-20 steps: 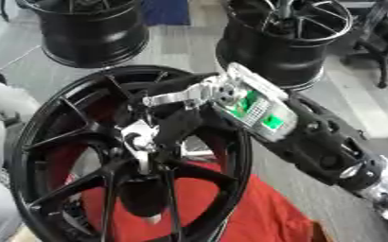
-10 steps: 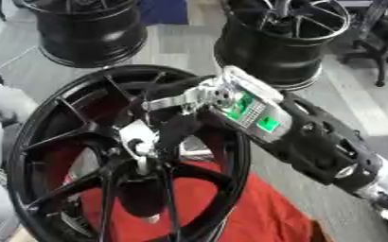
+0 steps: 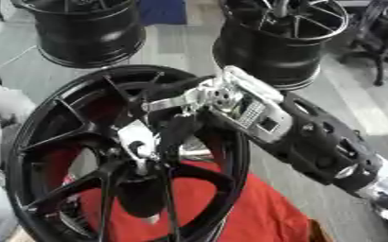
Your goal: Pull the pin out of the wheel hub.
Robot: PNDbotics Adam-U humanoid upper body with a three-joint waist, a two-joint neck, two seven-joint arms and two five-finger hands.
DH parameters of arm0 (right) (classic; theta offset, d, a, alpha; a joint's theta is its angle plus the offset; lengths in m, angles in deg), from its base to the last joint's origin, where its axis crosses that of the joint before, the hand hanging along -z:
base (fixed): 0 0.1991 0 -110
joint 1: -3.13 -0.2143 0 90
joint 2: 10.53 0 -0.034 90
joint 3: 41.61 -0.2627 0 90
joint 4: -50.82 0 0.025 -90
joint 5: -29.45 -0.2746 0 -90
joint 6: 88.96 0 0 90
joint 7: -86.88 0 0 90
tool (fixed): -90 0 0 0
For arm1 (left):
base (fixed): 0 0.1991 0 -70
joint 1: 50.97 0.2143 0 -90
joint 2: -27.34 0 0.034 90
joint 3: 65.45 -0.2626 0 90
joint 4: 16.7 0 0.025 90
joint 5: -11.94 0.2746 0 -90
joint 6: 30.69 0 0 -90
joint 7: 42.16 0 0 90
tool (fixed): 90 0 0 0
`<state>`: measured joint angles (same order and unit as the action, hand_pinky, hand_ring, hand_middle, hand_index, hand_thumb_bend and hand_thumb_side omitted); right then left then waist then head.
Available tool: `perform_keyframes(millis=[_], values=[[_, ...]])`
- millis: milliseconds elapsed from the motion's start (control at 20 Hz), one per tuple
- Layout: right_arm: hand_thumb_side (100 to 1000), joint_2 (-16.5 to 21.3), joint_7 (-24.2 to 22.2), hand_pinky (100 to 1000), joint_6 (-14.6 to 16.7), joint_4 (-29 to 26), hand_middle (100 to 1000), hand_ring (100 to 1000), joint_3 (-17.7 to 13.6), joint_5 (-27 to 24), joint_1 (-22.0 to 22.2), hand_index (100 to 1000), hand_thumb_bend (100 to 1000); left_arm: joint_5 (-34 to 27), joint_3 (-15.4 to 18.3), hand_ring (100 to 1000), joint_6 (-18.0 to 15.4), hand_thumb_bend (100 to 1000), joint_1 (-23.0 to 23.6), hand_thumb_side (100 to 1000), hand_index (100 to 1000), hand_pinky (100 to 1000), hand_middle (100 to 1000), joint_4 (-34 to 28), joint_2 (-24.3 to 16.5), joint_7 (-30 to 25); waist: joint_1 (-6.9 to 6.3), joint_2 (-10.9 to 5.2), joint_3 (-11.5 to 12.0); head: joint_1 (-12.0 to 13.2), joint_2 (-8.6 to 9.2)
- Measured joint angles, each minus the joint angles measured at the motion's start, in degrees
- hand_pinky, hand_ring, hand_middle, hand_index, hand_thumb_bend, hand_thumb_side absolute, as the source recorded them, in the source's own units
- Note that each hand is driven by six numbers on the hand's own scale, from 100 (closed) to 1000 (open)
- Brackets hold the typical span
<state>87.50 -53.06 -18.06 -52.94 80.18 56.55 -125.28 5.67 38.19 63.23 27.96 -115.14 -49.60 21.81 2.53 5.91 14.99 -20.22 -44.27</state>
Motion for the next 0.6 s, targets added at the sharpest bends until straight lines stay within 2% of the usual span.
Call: perform_keyframes(millis=[400, 450, 600], values=[[373, 0.0, -0.61, 911, 0.08, -0.04, 913, 931, 0.02, 0.96, 0.12, 1000, 100, 0.0, 0.0, 625, 0.0, 100, 0.0, 861, 743, 608, 627, 0.0, 0.0, 0.0, 0.0, 0.01, 0.02, -0.11, 0.0], [331, 0.0, -0.61, 909, 0.08, -0.03, 902, 927, 0.02, 1.08, 0.13, 998, 100, 0.0, 0.0, 626, -0.01, 100, 0.0, 861, 744, 608, 627, 0.0, 0.0, -0.01, 0.0, 0.02, 0.07, -0.12, 0.0], [297, -0.02, -0.47, 904, -0.04, 0.16, 871, 915, 0.02, 1.34, 0.17, 986, 100, -0.06, 0.0, 626, -0.05, 100, 0.0, 861, 744, 608, 627, 0.0, 0.0, -0.05, 0.0, 0.12, 0.24, -0.14, 0.0]])
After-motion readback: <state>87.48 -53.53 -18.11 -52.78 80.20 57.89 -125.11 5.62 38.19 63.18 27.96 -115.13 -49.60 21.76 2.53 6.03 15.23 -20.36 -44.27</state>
